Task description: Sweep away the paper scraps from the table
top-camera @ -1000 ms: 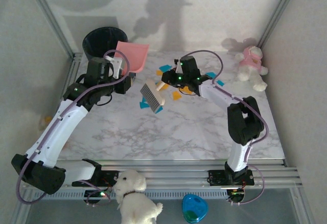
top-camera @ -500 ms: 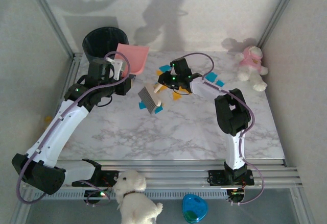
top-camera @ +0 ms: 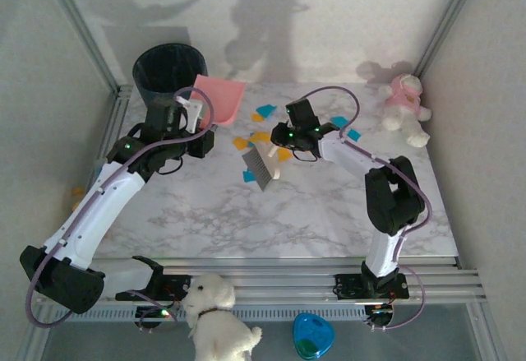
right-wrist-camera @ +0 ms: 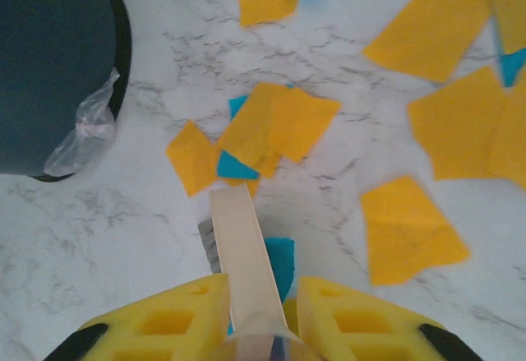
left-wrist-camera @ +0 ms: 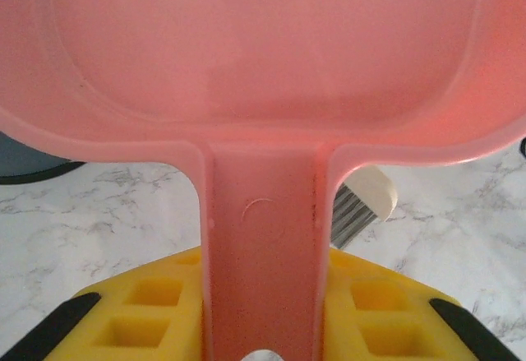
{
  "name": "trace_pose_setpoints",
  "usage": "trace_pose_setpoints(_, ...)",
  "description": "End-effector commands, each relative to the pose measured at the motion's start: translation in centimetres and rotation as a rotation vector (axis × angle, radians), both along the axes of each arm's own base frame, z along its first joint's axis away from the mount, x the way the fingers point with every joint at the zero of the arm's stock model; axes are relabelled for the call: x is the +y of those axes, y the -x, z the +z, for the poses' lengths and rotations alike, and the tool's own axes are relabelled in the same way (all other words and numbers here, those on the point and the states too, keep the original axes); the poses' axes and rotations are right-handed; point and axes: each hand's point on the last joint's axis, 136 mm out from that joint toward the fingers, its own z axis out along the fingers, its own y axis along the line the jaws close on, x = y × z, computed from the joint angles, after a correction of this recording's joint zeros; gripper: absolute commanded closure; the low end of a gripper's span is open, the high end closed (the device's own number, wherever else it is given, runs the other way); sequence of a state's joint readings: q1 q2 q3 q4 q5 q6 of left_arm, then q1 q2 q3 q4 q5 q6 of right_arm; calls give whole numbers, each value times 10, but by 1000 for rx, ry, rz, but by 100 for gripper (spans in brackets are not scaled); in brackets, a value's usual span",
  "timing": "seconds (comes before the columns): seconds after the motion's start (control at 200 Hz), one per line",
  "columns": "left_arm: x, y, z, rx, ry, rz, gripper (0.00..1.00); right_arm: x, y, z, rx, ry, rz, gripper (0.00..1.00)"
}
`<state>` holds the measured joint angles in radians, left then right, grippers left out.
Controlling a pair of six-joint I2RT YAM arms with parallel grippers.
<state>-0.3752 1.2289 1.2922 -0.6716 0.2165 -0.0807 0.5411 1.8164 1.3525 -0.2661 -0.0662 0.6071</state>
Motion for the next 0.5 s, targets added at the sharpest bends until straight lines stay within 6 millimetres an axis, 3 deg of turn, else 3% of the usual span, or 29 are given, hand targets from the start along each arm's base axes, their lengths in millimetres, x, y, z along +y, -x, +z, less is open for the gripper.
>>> trace_pose_setpoints(0.0,-8,6,6,-28,2,-47,100,-36,13,-6,-15,161,-36,100)
trace_pose_setpoints(0.275,-19,9,-4,-12,-26,-96,100,-78,38,7,-56,290,-87,100)
trace_pose_setpoints(0.495,-27,11,-17,17,-63,-138,100,-92,50,19,-76,320,-96,100)
